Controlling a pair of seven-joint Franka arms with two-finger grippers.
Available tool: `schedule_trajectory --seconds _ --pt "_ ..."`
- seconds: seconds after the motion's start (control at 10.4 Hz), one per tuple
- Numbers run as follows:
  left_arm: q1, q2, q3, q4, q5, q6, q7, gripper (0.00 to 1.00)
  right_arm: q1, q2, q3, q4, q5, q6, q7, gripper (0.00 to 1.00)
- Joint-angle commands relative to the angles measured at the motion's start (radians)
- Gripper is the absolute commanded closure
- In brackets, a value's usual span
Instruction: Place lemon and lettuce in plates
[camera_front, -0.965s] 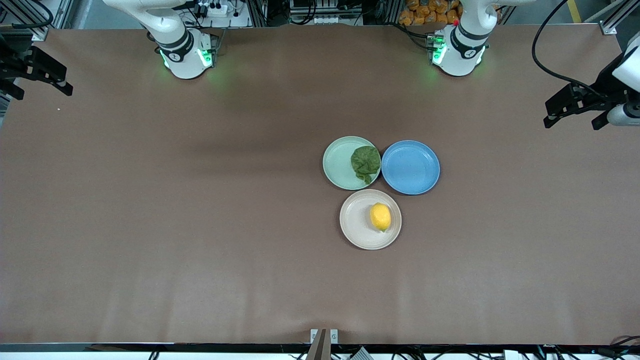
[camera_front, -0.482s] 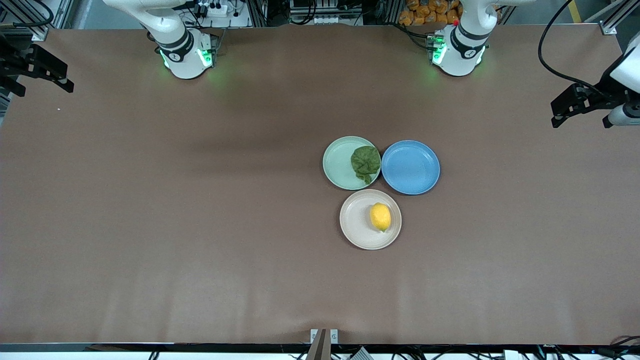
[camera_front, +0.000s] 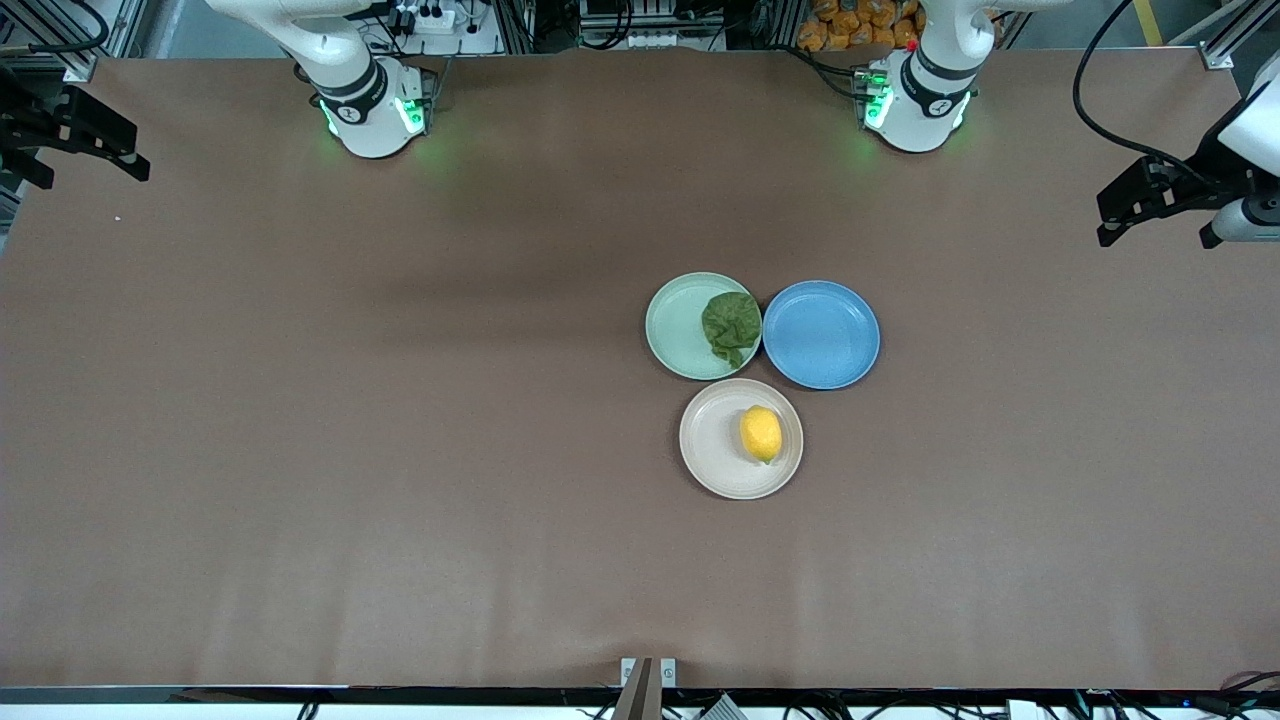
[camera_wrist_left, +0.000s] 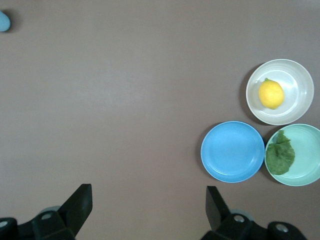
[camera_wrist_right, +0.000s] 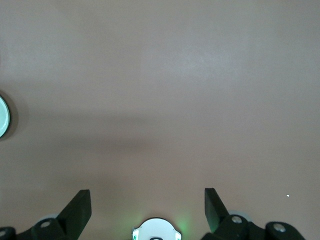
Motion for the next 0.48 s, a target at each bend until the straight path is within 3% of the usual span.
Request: schedule_trajectory --seconds 0.0,0.39 --pt "0.005 -0.004 -0.001 0.014 -0.036 -0.027 0.025 0.00 -0.021 -0.003 0.014 0.016 0.011 -0.040 -0.015 0.00" --pt "0.005 -0.006 -0.001 0.014 -0.050 -0.028 0.022 0.00 -0.022 -0.003 0.021 0.015 0.011 -0.037 -0.014 0.00"
